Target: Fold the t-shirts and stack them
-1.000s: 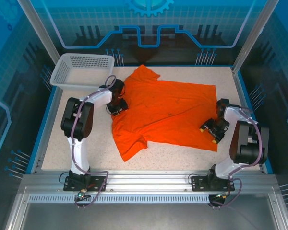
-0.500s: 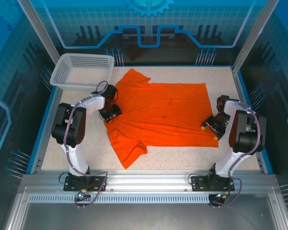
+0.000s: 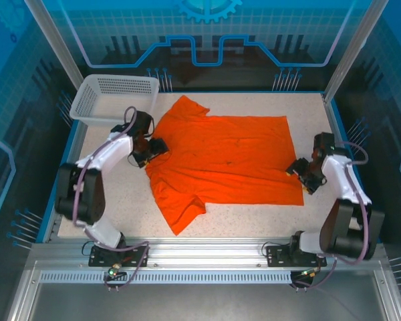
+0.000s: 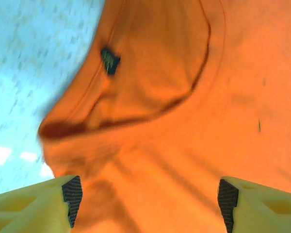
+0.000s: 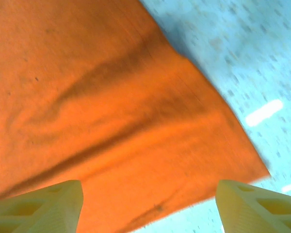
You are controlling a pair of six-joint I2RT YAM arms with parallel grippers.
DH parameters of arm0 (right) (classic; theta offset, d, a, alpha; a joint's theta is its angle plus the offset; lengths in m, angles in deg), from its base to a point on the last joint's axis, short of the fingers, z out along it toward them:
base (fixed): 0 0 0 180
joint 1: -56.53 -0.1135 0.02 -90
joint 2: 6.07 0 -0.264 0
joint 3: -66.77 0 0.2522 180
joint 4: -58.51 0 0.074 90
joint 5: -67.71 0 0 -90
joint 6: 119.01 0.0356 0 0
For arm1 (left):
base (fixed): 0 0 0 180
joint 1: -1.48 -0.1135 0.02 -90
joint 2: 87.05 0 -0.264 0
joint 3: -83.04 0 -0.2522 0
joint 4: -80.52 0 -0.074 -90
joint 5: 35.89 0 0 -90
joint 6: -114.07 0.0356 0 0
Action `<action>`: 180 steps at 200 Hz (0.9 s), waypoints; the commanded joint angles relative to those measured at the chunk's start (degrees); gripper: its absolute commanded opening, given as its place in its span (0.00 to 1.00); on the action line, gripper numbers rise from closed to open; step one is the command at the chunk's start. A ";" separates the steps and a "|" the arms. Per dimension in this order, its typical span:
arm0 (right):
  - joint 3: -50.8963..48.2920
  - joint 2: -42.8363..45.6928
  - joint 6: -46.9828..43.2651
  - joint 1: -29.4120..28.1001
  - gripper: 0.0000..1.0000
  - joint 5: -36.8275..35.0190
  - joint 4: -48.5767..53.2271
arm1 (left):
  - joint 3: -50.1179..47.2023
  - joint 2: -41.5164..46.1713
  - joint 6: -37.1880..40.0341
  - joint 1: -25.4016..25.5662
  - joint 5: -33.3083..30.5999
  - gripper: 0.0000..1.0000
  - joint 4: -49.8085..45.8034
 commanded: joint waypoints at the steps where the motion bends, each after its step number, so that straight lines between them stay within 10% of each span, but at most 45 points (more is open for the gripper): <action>1: -6.67 4.25 1.65 4.94 0.63 0.19 2.85 | -8.90 7.98 3.93 2.19 5.41 0.68 -5.76; 77: -16.13 3.11 -6.17 19.19 0.36 12.51 -10.43 | -25.79 28.93 -1.21 22.60 12.87 0.49 -3.32; 180: -18.46 0.67 -4.04 20.08 0.27 11.66 -12.14 | -33.50 30.71 -7.42 26.51 14.09 0.46 -1.02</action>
